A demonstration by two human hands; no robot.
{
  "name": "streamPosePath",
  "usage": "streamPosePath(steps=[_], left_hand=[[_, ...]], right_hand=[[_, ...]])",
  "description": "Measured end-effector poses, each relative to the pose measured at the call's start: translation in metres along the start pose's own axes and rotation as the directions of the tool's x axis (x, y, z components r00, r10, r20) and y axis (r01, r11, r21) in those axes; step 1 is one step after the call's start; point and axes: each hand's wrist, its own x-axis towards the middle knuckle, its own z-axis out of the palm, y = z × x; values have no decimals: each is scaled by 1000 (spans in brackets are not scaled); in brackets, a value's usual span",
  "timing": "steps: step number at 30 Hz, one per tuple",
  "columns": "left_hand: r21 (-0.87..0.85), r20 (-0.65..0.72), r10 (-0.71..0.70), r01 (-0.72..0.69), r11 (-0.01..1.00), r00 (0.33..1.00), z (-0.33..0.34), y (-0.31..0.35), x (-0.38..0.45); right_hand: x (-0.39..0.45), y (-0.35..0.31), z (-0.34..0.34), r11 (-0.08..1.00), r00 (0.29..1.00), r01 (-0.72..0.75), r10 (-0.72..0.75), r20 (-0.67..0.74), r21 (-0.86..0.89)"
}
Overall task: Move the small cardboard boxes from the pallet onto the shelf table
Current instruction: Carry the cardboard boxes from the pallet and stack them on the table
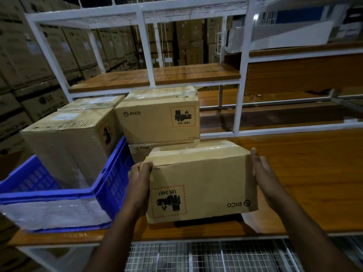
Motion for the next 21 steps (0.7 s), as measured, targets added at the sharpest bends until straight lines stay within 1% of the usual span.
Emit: streamPosePath(steps=[4,8,13,16,19,21], left_hand=[[20,8,-25,25,999,1000,1,-1,-5],[-1,22,-27,27,1000,999,-1,0,-5],[-116,25,-57,60,991,998,-1,4,-11],[-134,29,-83,86,987,996,-5,4,-12],[-145,20,-101,103,984,995,-15,4,-11],[-143,58,-103,110,984,993,-15,6,-14]], right_hand=[[2,1,2,1000,1000,-4,4,-9,-4],[-3,-3,7,999,998,39,-40,-42,-13],[-13,-23,9,975,976,208,-212,-50,-77],[-16,-36,6,949,956,289,-293,-14,-130],[-18,-45,5,912,937,344,-350,13,-223],[-18,-51,7,878,916,379,-401,-19,-292]])
